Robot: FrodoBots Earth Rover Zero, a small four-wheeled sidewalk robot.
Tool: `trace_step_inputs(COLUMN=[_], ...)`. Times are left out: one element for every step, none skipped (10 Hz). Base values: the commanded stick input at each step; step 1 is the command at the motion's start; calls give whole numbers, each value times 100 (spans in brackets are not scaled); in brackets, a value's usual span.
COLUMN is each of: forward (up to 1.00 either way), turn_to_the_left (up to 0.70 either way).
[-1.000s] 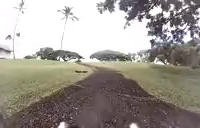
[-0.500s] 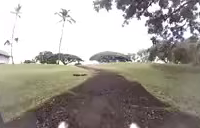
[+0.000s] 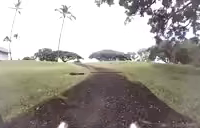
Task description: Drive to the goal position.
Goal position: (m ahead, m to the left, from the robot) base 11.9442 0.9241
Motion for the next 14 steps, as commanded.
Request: trace_step_inputs(forward=[85,85,85,85,85,85,85,85,85,85,85,85,85,85], turn_to_the_left=[-12,0,0,0,0,0,0,0,0,-12,-17,0,0,0])
